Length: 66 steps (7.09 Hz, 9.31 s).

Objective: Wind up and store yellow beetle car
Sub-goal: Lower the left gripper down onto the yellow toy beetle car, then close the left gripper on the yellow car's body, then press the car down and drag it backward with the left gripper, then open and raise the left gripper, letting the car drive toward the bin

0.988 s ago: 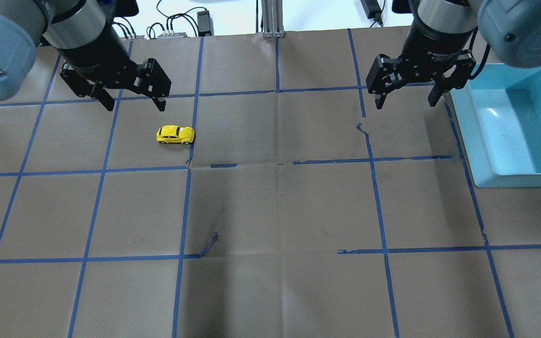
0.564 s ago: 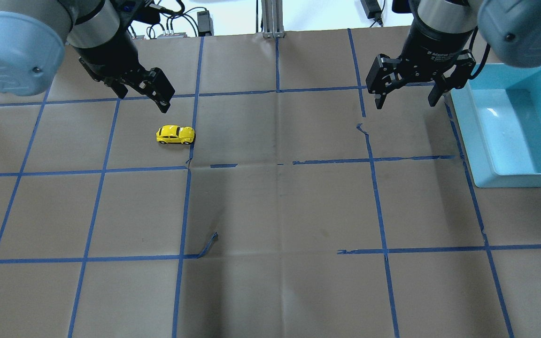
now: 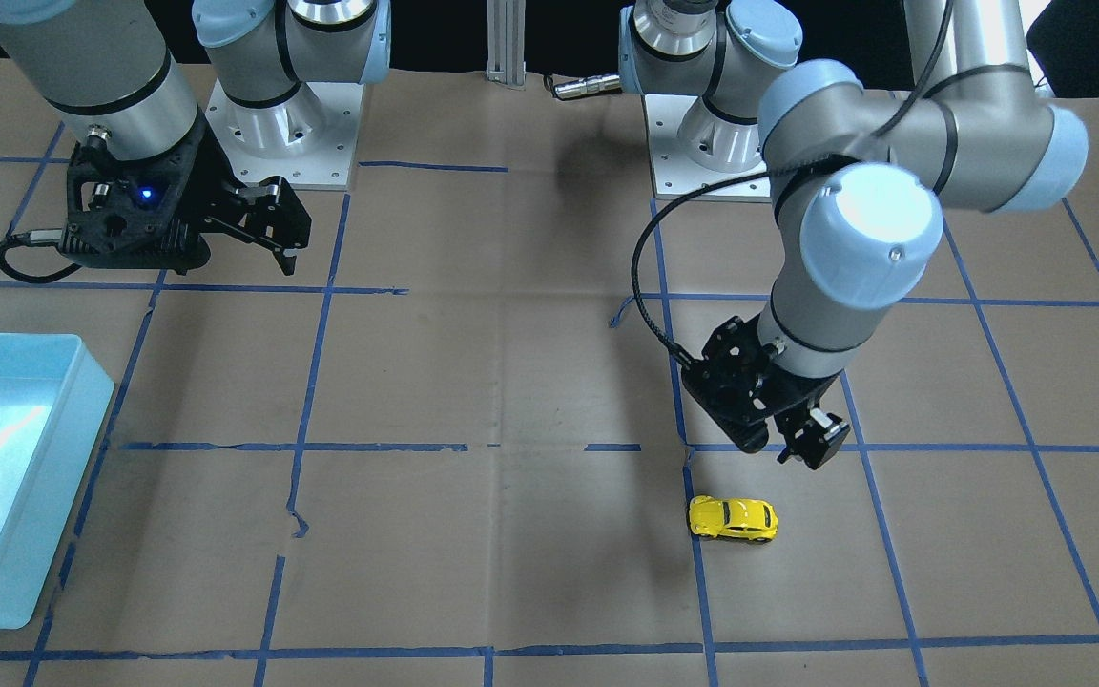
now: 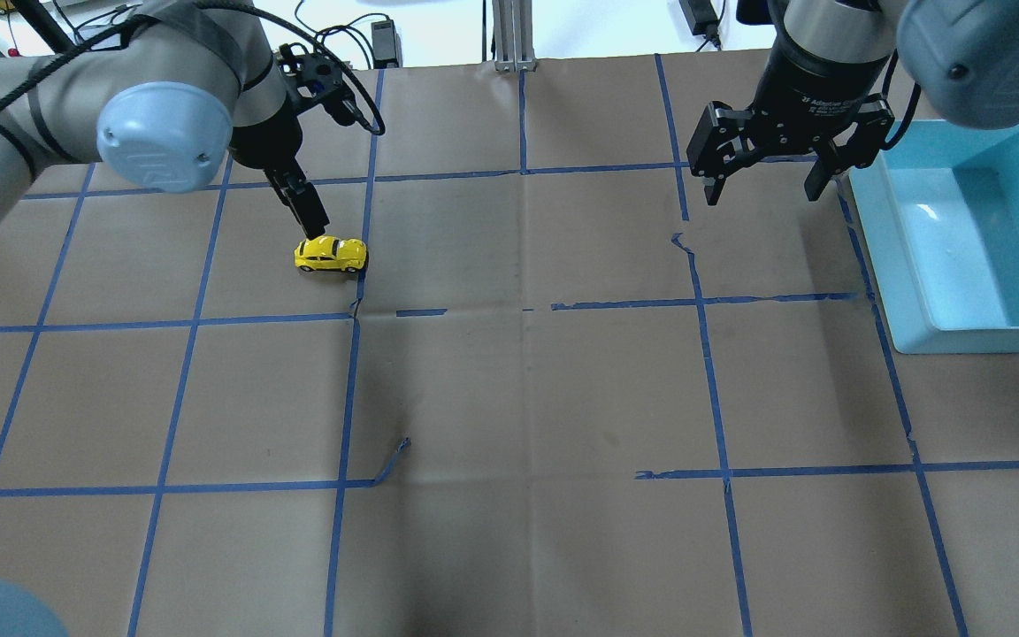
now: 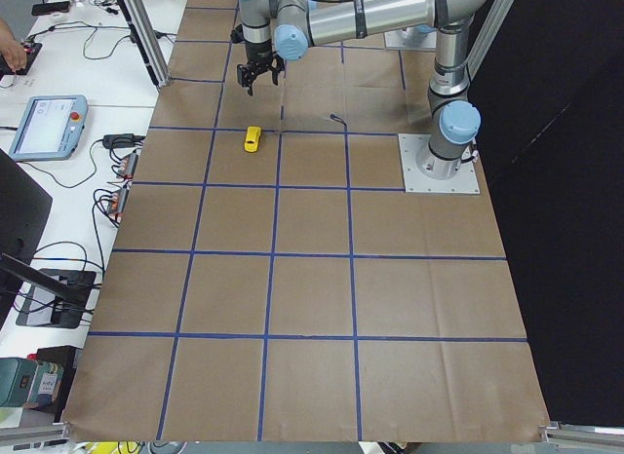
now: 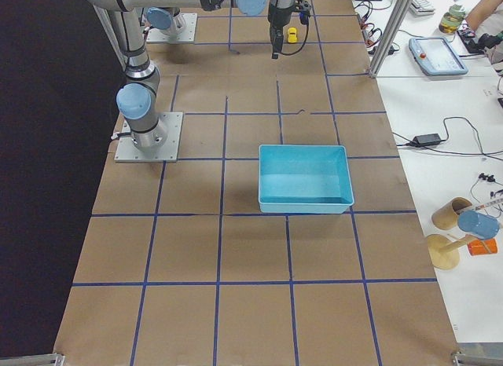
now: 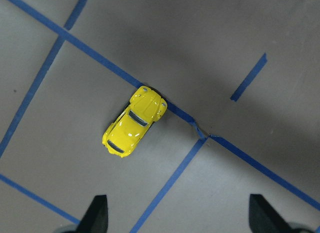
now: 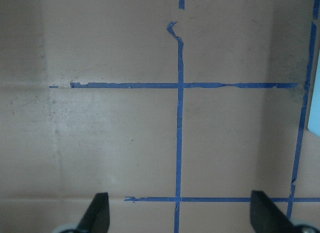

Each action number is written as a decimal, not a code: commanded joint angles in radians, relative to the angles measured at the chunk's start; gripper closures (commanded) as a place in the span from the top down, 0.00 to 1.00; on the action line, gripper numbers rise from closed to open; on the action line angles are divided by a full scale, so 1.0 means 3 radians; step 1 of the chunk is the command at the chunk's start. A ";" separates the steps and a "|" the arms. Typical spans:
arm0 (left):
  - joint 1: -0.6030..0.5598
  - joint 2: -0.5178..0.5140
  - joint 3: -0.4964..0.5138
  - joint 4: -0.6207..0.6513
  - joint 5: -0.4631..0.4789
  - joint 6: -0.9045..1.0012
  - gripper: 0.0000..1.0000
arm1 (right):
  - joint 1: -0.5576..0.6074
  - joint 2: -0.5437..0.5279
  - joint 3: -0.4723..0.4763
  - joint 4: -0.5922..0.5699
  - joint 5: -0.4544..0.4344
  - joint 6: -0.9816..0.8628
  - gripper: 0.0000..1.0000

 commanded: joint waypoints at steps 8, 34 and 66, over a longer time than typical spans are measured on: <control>0.0204 -0.0873 0.0087 0.0583 -0.0274 0.1791 0.96 | 0.0008 0.0001 0.0007 -0.0007 -0.0009 0.0014 1.00; 0.0311 -0.0878 0.0036 0.0711 -0.0341 0.2220 0.02 | 0.0008 0.0062 -0.0074 -0.0002 0.0027 -0.0016 1.00; -0.0083 0.0777 0.0306 -0.0621 -0.0356 -0.2065 0.99 | 0.0003 0.0031 -0.0125 -0.0002 0.0022 -0.0032 1.00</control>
